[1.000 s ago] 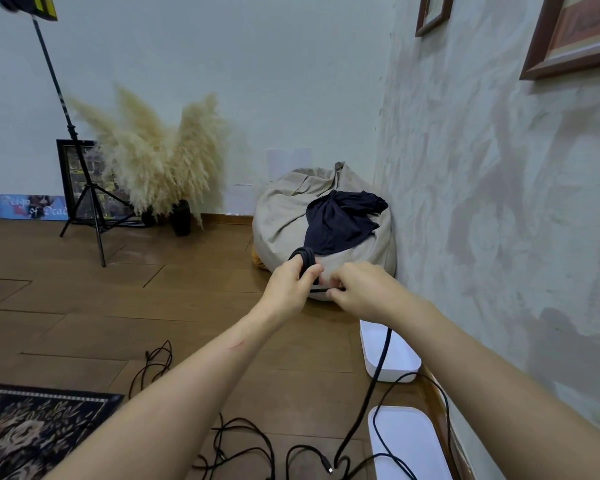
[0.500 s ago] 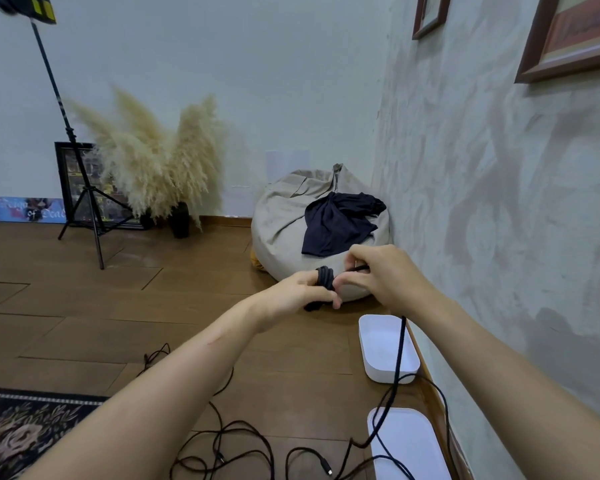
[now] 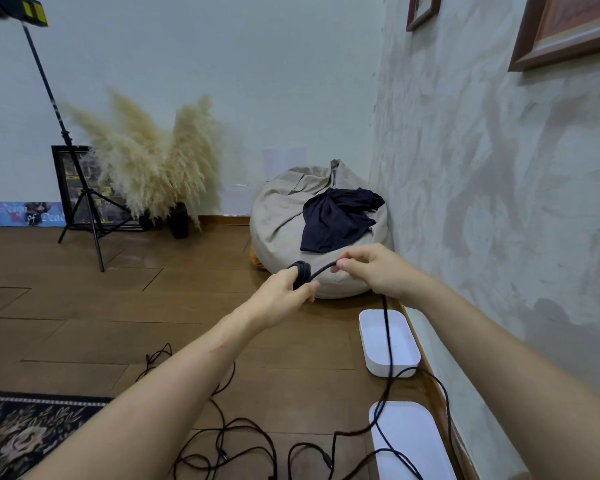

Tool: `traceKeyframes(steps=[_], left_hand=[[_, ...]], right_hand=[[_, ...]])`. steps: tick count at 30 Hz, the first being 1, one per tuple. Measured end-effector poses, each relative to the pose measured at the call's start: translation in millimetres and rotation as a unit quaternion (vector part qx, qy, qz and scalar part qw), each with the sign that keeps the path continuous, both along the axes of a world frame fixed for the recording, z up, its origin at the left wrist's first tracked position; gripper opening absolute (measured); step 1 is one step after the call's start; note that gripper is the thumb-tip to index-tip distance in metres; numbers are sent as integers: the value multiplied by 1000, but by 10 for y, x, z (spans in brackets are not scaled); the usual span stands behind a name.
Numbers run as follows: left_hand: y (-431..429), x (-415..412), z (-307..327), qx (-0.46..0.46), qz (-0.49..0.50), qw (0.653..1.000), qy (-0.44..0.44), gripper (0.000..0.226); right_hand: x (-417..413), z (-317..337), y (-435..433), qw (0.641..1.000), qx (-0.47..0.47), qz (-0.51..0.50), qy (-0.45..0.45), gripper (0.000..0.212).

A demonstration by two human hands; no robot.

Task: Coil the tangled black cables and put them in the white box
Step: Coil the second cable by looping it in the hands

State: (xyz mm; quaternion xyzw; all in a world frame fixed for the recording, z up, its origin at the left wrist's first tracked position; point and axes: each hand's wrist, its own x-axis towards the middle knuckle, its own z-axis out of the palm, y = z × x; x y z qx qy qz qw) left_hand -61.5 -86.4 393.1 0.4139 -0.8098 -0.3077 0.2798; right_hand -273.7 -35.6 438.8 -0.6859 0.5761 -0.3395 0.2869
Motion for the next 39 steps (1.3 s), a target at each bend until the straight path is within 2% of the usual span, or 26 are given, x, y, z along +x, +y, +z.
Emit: traceKeyframes(steps=[2,4,8,13,17,23,30,32,39], left_hand=[[9,-19,16,9,-26,1000,-14,32],[41,-45,36,28,-64,998,-10,30],[168,-112,133,52,-126,990,32,31],[259,-113,290,83,-164,974,131,30],[275,-94,371,96,-181,965,162,26],[268,-39,396,93,-178,967,154,21],[270,-36,500,120,-225,943,214,19],[249,-3,505,128,-230,938,225,21],[143,49,482,189,-204,919,281,22]], right_hand=[[-37,21,-37,997,-63,6,43,21],[-77,-1,-57,995,-95,1,42,18],[-95,-7,-89,986,-162,-42,-22,6],[-7,-50,-115,976,-203,-49,-62,8],[82,-88,-108,975,-196,-20,-103,16],[20,-172,-115,981,-170,-17,-91,32],[240,-242,-103,973,-134,-30,-186,13],[283,-270,-96,973,-118,-23,-197,15],[489,-453,-110,994,-42,-6,-104,33]])
